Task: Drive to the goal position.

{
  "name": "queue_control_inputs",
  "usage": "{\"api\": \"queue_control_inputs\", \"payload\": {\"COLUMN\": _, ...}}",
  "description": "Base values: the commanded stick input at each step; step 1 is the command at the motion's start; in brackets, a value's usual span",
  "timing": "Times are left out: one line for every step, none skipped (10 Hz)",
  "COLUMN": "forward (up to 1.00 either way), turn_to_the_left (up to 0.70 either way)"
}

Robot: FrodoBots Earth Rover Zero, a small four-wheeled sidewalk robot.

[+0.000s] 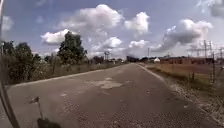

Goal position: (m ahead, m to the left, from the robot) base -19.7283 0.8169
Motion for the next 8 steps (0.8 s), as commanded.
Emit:
{"api": "queue_control_inputs", "payload": {"forward": 0.04, "turn_to_the_left": 0.0}}
{"api": "queue_control_inputs", "payload": {"forward": 0.04, "turn_to_the_left": 0.0}}
{"api": "queue_control_inputs", "payload": {"forward": 0.04, "turn_to_the_left": 0.0}}
{"api": "queue_control_inputs", "payload": {"forward": 0.04, "turn_to_the_left": 0.0}}
{"api": "queue_control_inputs", "payload": {"forward": 0.04, "turn_to_the_left": 0.0}}
{"api": "queue_control_inputs", "payload": {"forward": 0.04, "turn_to_the_left": 0.0}}
{"api": "queue_control_inputs", "payload": {"forward": 0.04, "turn_to_the_left": 0.0}}
{"api": "queue_control_inputs", "payload": {"forward": 0.04, "turn_to_the_left": 0.0}}
